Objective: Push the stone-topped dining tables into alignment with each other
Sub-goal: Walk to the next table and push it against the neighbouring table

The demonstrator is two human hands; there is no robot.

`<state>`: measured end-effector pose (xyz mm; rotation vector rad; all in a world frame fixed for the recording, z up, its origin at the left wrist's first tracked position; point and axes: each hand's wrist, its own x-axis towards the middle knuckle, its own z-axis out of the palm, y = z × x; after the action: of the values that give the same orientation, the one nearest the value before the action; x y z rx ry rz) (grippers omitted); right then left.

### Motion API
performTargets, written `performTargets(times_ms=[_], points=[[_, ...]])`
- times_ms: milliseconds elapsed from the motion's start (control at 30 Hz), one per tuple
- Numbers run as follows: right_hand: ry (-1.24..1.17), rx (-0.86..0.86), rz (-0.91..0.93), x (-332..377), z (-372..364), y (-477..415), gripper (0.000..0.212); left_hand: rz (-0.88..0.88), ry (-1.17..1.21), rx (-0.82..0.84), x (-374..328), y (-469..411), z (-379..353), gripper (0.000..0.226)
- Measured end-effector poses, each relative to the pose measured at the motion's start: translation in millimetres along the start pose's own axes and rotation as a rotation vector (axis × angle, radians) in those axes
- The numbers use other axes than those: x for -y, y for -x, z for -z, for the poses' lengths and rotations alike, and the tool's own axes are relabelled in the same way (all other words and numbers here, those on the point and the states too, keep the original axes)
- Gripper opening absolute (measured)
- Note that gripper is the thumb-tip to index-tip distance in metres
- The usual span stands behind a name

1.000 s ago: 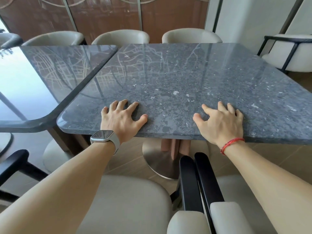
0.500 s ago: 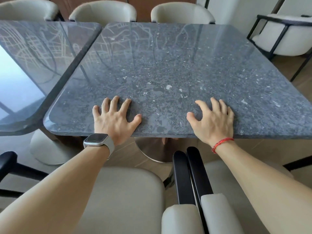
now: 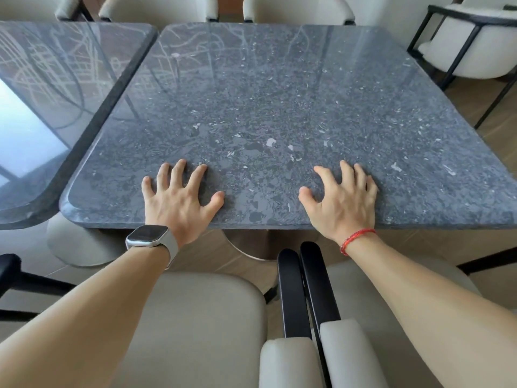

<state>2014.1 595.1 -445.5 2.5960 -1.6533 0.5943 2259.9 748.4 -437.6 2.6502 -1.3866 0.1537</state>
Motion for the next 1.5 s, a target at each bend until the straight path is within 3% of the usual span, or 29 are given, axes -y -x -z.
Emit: performTargets(times_ms=[167,267,433,633,800,900,1033,1167,1267,1500], points=[[0.0,0.046,0.008,-2,2,-1,0.065,0.029,-0.001,0.095,-5,1,2,0.081],[-0.051,0.154,-0.013,0,11,-3,0.065,0.08,0.141,0.159,-12,12,10,0.072],[-0.36,0.297,-0.034,-4,51,3,0.071,0.118,0.546,0.208,-19,55,47,0.1],[-0.604,0.41,-0.012,2,119,45,0.067,0.138,0.9,0.126,-37,104,112,0.053],[-0.751,0.408,-0.051,-1,192,78,0.059,0.107,1.083,0.099,-49,150,182,0.039],[-0.821,0.379,-0.065,-5,242,95,0.064,0.094,1.186,0.111,-55,184,215,0.056],[-0.912,0.331,-0.07,-2,308,118,0.047,0.05,1.261,0.078,-59,221,267,0.056],[-0.987,0.315,-0.057,10,366,142,0.049,0.007,1.33,0.028,-61,253,317,0.058],[-1.005,0.319,-0.037,18,393,164,0.061,-0.002,1.379,0.004,-62,278,342,0.059],[-1.104,0.349,0.019,34,431,199,0.052,-0.013,1.432,-0.039,-49,329,369,0.061]])
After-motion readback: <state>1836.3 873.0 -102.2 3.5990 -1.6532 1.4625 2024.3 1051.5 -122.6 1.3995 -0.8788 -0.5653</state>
